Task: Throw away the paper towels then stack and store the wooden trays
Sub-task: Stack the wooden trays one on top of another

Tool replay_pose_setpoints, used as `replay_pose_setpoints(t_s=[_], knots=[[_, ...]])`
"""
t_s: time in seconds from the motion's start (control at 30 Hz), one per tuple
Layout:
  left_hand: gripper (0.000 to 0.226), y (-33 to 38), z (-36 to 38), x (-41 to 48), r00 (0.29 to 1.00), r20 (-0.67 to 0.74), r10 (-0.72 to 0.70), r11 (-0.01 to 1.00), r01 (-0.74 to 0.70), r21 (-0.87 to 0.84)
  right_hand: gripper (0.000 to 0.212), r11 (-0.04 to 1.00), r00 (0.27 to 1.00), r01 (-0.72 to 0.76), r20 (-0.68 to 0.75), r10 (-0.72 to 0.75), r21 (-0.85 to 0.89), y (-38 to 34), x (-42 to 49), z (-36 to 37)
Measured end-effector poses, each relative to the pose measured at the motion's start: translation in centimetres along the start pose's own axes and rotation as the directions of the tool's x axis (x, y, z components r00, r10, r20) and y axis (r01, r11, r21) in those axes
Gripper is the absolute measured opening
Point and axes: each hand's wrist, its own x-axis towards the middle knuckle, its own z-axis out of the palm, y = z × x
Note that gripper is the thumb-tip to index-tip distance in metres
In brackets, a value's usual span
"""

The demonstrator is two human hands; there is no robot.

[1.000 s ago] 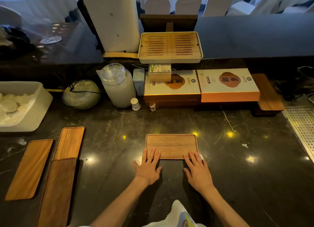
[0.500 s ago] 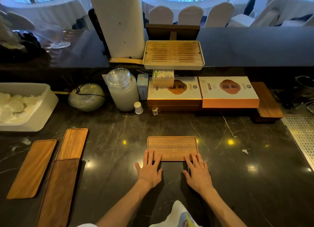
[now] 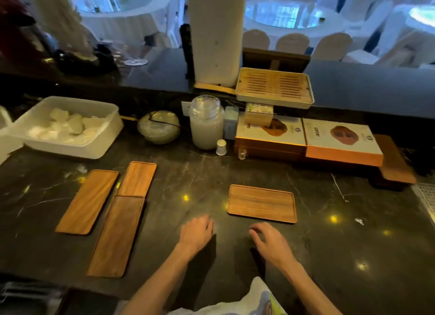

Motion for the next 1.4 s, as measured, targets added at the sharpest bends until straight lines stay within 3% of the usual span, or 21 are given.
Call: replay_pose_setpoints(t_s=[0.27,0.4,0.63,0.9,1.03,1.2,1.3,1.4], knots=[[0.032,-11.8,-6.0,-3.2,0.941,-0.196,-0.277,0.946,0.231,-0.228,0.027,0.990,0.963,0.139,0.230,-0.144,0.038,-12.2,5.3,4.7],[0.030,-18.6,-7.5,-5.6,0.888,-0.194,-0.417,0.884,0.347,-0.312,0.026,0.990,0.918,0.142,0.371,-0.139,0.021,-17.3,6.5,10.0],[0.026,-26.6,-8.2,-6.9,0.805,-0.074,-0.588,0.786,0.548,-0.284,0.017,0.985,0.879,-0.093,0.477,0.015,0.142,-23.6,8.2,18.3],[0.026,-30.5,-7.1,-5.5,0.837,0.029,-0.546,0.785,0.524,-0.329,0.026,0.828,0.750,-0.461,0.638,0.171,0.319,-26.5,8.2,23.1],[0.017,-30.7,-6.7,-5.2,0.856,0.054,-0.514,0.787,0.495,-0.369,0.012,0.796,0.775,-0.488,0.598,0.206,0.358,-26.3,7.8,24.0],[0.007,-29.6,-6.9,-4.4,0.903,0.057,-0.426,0.794,0.404,-0.454,0.010,0.753,0.786,-0.522,0.570,0.242,0.400,-24.9,7.5,22.1],[0.011,-27.4,-7.0,-2.8,0.950,0.063,-0.307,0.852,0.303,-0.426,0.010,0.648,0.767,-0.590,0.585,0.264,0.482,-22.6,6.9,19.7],[0.012,-23.7,-7.0,-1.2,0.983,0.069,-0.171,0.884,0.184,-0.429,0.019,0.479,0.766,-0.634,0.577,0.282,0.608,-19.3,5.7,16.7]])
